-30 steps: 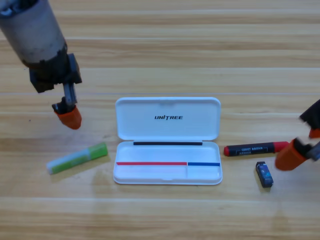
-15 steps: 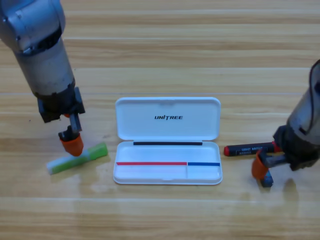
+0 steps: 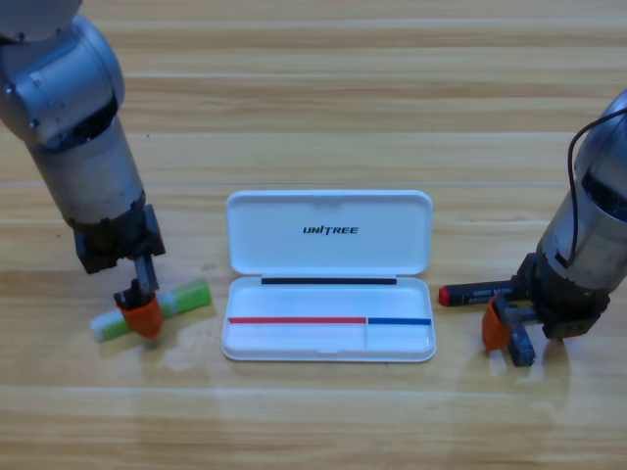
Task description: Clean up eraser and pencils
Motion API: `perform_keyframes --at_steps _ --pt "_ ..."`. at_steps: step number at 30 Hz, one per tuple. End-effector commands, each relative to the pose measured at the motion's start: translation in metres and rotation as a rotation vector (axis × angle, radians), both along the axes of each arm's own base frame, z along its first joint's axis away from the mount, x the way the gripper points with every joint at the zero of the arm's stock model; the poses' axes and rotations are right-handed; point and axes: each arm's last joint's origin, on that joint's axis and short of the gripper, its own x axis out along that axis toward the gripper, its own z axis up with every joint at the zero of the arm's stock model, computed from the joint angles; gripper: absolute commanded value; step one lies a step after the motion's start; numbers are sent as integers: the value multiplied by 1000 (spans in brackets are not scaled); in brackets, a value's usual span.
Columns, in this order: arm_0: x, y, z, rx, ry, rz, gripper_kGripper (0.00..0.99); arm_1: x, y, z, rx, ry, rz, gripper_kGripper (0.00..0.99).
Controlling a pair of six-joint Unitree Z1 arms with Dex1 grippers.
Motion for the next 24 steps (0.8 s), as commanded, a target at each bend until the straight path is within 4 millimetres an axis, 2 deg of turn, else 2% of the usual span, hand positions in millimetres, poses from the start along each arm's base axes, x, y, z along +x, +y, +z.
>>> perform_keyframes --at_steps 1,3,5,9,11,13,16,18,20,24 --pt "1 3 -22 11 44 15 986 4 5 -33 -45 74 -5 440" --pt "0 4 -23 10 45 13 986 4 5 -37 -49 87 6 164" --pt "-1 5 -25 11 46 13 985 2 4 -38 -49 96 11 0" --pt "-3 6 -27 9 44 12 985 3 3 -35 -47 90 19 0" --pt "-3 6 -28 9 44 12 986 5 0 -24 -45 71 78 0" --pt "-4 7 -29 9 44 12 988 4 -2 5 -48 30 241 0" --pt "-5 8 -32 7 40 10 990 -15 3 58 -81 -18 573 0" --pt "-7 9 -34 5 38 9 990 -23 10 77 -98 -36 748 0" --pt "-7 9 -37 4 36 7 988 -25 22 85 -108 -49 903 0" --pt "-8 10 -42 6 34 -2 960 -14 55 79 -143 -46 1159 0"
